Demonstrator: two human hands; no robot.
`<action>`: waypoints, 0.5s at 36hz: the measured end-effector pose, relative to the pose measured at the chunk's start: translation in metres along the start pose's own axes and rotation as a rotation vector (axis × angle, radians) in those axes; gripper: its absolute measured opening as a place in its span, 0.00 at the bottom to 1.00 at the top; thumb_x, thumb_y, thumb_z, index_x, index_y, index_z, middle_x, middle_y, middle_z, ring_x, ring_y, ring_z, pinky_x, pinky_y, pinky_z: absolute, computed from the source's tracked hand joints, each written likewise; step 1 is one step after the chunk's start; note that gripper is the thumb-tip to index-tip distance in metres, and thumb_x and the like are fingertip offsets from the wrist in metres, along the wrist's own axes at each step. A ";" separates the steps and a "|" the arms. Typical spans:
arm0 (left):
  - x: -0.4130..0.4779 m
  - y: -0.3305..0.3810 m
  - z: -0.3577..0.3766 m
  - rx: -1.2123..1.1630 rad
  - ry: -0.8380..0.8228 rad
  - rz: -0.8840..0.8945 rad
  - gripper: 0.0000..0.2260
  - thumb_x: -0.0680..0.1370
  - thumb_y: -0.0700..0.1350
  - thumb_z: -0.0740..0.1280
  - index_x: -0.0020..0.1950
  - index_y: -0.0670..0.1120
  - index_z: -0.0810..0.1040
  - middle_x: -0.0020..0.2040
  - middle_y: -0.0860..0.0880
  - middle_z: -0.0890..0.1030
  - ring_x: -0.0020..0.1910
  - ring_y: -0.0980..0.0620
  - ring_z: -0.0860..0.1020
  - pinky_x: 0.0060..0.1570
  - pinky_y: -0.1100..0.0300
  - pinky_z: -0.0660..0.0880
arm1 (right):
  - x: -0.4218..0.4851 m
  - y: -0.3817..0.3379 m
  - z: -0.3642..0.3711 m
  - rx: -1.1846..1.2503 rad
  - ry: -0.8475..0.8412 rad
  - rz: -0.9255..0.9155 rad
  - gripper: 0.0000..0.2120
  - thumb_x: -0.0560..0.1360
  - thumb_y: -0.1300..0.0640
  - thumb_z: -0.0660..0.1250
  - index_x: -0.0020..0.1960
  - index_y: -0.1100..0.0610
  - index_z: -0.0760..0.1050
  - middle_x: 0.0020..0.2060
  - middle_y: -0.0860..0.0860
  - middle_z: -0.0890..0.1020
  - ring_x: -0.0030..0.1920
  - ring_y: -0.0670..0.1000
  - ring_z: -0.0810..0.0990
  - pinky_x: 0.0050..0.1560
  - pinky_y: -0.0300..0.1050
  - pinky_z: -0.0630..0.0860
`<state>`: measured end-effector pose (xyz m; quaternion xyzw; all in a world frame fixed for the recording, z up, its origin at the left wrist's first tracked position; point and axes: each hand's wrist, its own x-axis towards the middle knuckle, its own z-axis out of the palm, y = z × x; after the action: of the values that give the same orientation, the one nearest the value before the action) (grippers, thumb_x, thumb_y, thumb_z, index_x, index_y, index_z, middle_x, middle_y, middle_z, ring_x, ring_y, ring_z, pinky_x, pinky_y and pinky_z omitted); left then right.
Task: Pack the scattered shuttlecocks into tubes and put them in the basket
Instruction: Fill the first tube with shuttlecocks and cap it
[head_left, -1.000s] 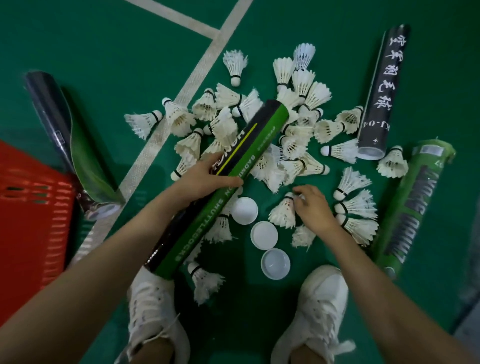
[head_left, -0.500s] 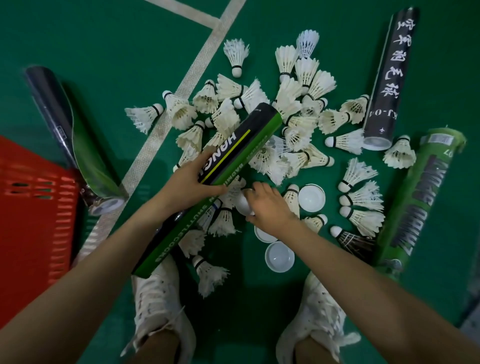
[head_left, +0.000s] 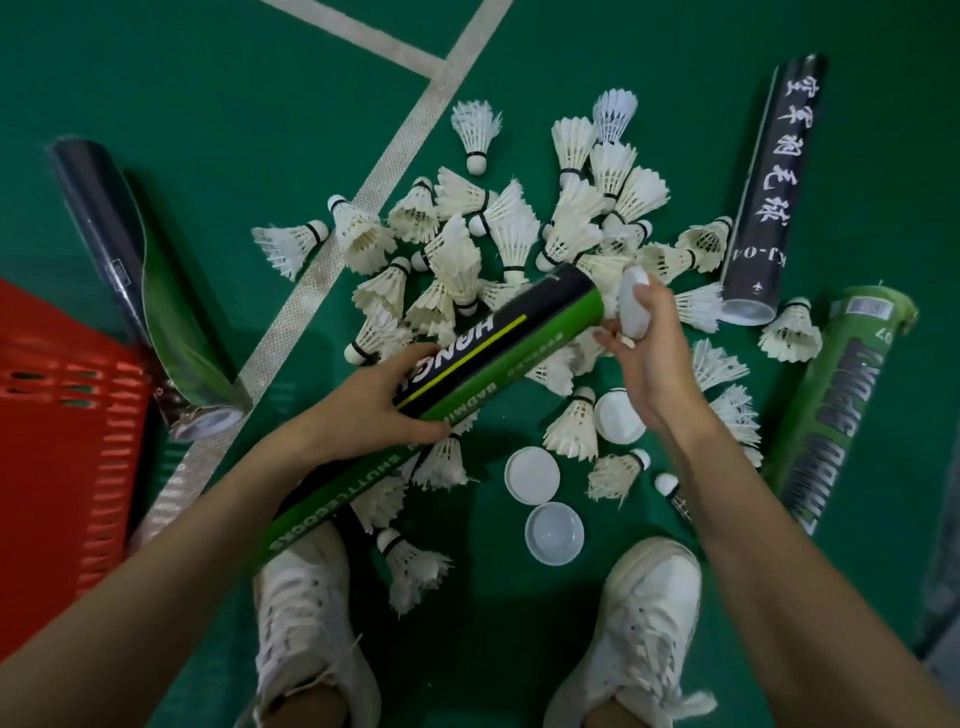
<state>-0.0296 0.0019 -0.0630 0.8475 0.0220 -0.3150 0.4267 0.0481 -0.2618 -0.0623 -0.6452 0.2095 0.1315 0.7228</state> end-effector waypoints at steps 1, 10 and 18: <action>-0.001 0.001 0.001 -0.017 -0.019 0.013 0.39 0.69 0.52 0.77 0.75 0.56 0.60 0.63 0.55 0.75 0.58 0.59 0.76 0.62 0.63 0.71 | 0.002 -0.001 0.001 -0.038 -0.016 0.006 0.18 0.77 0.47 0.57 0.65 0.48 0.67 0.54 0.50 0.75 0.50 0.48 0.75 0.58 0.47 0.71; -0.001 0.000 0.003 -0.038 -0.036 0.121 0.36 0.69 0.46 0.77 0.71 0.61 0.62 0.59 0.66 0.72 0.55 0.71 0.74 0.55 0.74 0.70 | 0.007 0.004 0.001 -0.213 -0.187 0.002 0.15 0.80 0.54 0.53 0.62 0.46 0.72 0.57 0.50 0.75 0.57 0.50 0.74 0.55 0.45 0.69; -0.004 -0.005 0.005 0.003 -0.030 0.106 0.35 0.69 0.47 0.77 0.71 0.59 0.64 0.60 0.59 0.75 0.55 0.61 0.77 0.59 0.65 0.73 | -0.002 0.007 -0.002 -0.472 -0.159 -0.048 0.22 0.77 0.33 0.47 0.59 0.37 0.74 0.59 0.44 0.77 0.62 0.47 0.74 0.67 0.49 0.67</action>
<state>-0.0365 0.0020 -0.0665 0.8433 -0.0299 -0.3049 0.4415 0.0426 -0.2630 -0.0680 -0.7887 0.1001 0.2098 0.5691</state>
